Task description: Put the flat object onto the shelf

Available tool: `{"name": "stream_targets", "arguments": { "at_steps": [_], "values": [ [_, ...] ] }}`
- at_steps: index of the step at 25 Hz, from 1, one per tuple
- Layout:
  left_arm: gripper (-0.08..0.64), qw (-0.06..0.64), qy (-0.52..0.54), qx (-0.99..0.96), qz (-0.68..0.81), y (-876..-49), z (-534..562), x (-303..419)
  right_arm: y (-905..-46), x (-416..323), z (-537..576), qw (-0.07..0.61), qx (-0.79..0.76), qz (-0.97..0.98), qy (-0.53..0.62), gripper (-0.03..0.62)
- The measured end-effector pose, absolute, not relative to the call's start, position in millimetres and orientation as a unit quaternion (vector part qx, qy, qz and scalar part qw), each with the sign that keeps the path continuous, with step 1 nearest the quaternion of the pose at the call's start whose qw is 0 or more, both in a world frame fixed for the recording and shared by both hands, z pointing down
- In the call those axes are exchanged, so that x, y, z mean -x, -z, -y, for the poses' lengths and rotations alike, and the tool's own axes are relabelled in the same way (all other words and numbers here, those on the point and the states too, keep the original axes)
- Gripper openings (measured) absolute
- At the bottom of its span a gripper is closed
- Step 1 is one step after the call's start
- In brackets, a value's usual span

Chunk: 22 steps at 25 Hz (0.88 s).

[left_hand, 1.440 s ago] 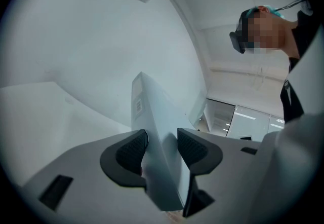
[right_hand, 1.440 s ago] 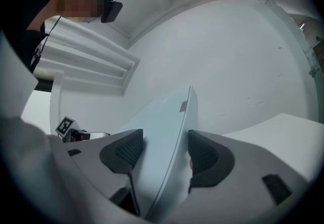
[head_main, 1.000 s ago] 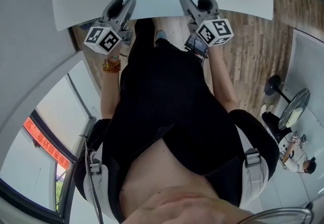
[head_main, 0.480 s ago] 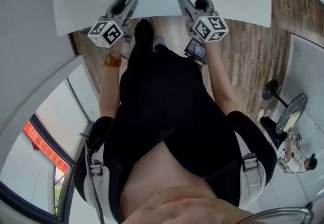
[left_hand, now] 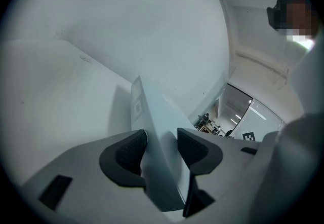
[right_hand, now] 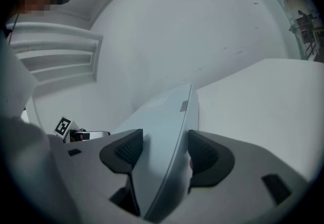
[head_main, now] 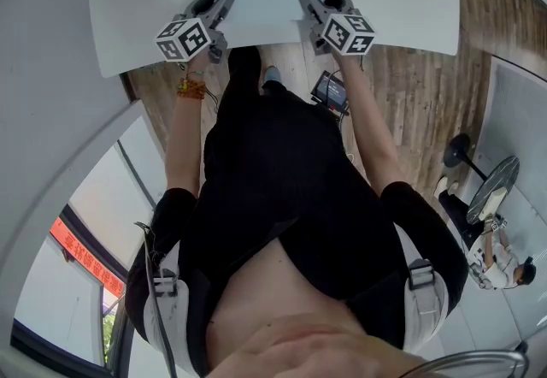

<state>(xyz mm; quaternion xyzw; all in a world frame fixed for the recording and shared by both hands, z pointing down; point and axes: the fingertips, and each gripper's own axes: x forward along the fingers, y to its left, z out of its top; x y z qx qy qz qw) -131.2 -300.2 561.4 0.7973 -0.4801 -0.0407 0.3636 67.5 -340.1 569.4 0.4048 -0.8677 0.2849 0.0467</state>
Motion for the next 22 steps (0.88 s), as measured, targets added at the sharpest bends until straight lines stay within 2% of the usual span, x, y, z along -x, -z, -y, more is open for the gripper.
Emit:
{"name": "stream_targets", "arguments": {
  "at_steps": [15,19,22],
  "values": [
    [0.206,0.396,0.035,-0.783,0.479,-583.9,320.0,140.0,-592.3,-60.0,360.7,0.056,-0.402,0.858,-0.316,0.273],
    [0.212,0.371,0.029,-0.783,0.498,-580.0,317.7,137.0,-589.4,-80.1,359.7,0.058,-0.417,0.856,-0.301,0.272],
    [0.212,0.327,0.001,-0.784,0.527,-576.4,310.6,161.7,-580.4,-84.2,358.7,0.07,-0.444,0.856,-0.256,0.272]
  ]
}}
